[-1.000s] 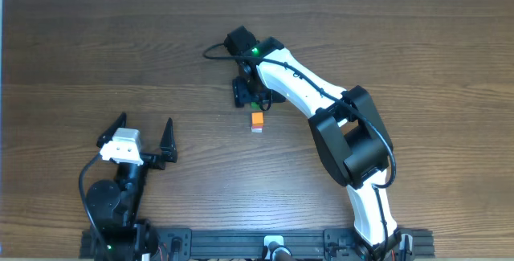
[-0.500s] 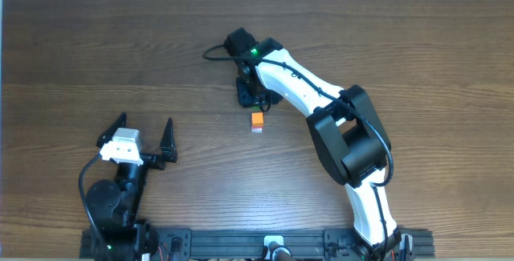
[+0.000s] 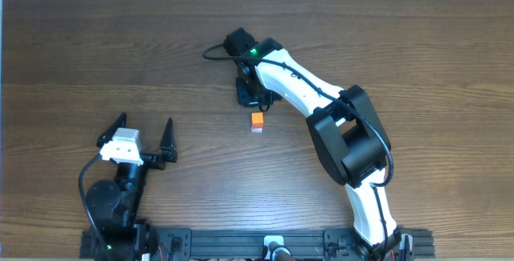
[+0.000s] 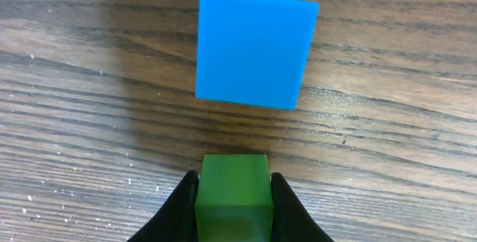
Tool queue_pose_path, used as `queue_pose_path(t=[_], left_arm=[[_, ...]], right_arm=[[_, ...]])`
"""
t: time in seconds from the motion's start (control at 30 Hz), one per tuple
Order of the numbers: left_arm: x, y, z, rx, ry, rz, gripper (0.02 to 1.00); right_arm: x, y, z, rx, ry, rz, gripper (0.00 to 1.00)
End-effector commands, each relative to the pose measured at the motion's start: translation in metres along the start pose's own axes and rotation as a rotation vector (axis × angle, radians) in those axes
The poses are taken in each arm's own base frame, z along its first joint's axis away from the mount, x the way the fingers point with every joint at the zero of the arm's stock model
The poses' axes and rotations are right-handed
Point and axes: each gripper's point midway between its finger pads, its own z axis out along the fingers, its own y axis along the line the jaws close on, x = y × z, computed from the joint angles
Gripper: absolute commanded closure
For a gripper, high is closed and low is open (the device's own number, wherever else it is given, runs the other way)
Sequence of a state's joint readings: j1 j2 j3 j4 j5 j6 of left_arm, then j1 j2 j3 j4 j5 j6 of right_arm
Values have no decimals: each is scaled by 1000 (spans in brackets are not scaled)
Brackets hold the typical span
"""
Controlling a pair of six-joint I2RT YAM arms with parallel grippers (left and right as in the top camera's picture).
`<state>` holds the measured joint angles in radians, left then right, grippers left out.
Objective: Stack Cubes
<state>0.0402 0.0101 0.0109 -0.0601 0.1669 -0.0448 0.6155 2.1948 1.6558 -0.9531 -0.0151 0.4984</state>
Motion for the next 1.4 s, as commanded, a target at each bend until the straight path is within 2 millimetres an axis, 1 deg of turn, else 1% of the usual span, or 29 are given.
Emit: queue_pose_path(t=[0.03,0.13,0.23,0.37,0.5,0.57,0.63,0.73,0.8,0.9,1.0,1.07,1.2,1.4], left_arm=[[1,0,0,0,0,14,20],[1,0,0,0,0,14,20],[1,0,0,0,0,14,23],[1,0,0,0,0,14,20],[1,0,0,0,0,14,23],[1,0,0,0,0,14,23],[1,0,0,0,0,14,20],[1,0,0,0,0,14,20],[1,0,0,0,0,14,20],[1,0,0,0,0,14,20],[1,0,0,0,0,14,23],[1,0,0,-1,0,14,20],[1,0,0,0,0,14,20],[1,0,0,0,0,14,20]], right_arm=[[-6,3,0,10,-15,7,871],[-11,6,-9,4,-25,8,886],[-20,8,-23,-5,-47,10,899],[-31,6,-51,5,-81,19,932],[-34,4,-83,5,-101,24,974],[-32,1,-101,10,-119,25,989],[-26,-1,-118,5,-129,23,989],[-9,-2,-141,1,-128,38,991],[3,0,-149,0,-124,27,989],[27,3,-150,-9,-93,30,989],[51,6,-140,-19,-52,28,991],[61,10,-132,-29,-47,23,989],[68,13,-119,-33,-37,30,989],[69,14,-106,-33,-37,26,989]])
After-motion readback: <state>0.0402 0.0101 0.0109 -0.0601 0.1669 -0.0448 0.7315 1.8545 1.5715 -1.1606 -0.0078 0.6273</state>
